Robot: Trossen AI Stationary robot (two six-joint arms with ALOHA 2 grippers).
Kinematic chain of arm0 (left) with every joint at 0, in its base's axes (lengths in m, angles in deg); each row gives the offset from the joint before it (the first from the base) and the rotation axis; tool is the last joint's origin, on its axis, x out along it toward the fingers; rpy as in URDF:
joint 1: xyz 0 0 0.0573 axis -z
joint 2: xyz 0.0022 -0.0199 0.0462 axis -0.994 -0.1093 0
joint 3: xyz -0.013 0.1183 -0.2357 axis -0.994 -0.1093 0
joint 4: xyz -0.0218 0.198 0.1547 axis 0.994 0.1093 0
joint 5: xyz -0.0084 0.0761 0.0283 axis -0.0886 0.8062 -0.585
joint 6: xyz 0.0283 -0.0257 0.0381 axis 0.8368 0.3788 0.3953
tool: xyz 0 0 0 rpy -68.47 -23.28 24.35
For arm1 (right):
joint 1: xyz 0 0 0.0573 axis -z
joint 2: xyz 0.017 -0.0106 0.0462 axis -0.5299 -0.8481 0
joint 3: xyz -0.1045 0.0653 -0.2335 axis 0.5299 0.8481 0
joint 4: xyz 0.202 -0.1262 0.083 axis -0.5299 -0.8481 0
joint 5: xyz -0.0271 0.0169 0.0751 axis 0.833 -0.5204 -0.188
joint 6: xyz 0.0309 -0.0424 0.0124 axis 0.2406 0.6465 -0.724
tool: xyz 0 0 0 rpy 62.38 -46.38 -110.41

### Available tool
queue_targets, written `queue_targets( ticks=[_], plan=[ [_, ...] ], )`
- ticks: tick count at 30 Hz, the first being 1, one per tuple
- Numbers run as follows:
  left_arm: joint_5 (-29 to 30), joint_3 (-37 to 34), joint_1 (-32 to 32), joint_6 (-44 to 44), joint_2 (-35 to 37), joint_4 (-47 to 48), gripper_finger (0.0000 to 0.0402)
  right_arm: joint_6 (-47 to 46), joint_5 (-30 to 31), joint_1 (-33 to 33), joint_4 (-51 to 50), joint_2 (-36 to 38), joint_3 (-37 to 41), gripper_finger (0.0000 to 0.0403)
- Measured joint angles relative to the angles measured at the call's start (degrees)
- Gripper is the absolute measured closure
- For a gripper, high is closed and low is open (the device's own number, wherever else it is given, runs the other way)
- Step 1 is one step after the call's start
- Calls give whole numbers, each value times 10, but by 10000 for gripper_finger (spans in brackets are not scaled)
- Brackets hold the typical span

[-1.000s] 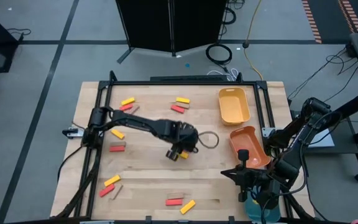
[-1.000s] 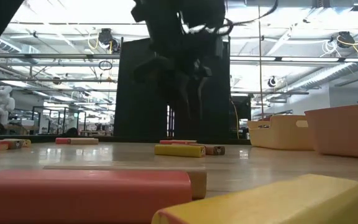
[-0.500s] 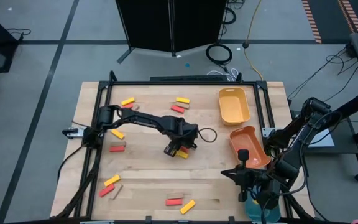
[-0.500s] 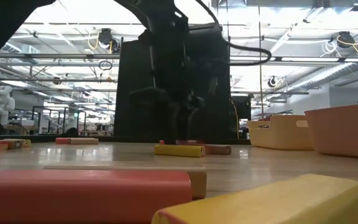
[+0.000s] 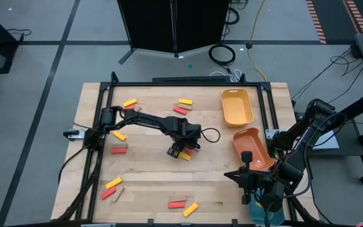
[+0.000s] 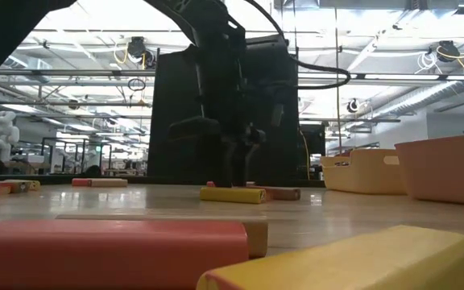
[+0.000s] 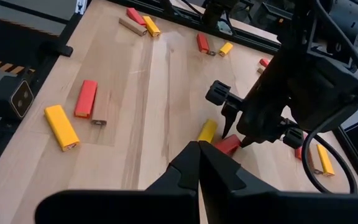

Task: Sort blocks
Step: Put the red block into the orange bin

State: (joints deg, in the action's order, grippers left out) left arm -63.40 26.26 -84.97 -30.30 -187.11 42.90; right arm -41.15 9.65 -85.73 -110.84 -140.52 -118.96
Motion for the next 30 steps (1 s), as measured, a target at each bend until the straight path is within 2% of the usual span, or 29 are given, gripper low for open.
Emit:
queue_targets(
  ticks=[8,20,25,30],
  plan=[
    [-4,0,2,-6,0,0,229,0,0,0,0,0,0,403],
    [-6,0,10,-20,3,16,315,0,0,0,1,0,0,403],
    [-9,20,24,-38,3,48,315,0,0,0,1,0,0,403],
    [-8,48,41,-49,3,38,314,0,1,0,5,0,0,403]
  ],
)
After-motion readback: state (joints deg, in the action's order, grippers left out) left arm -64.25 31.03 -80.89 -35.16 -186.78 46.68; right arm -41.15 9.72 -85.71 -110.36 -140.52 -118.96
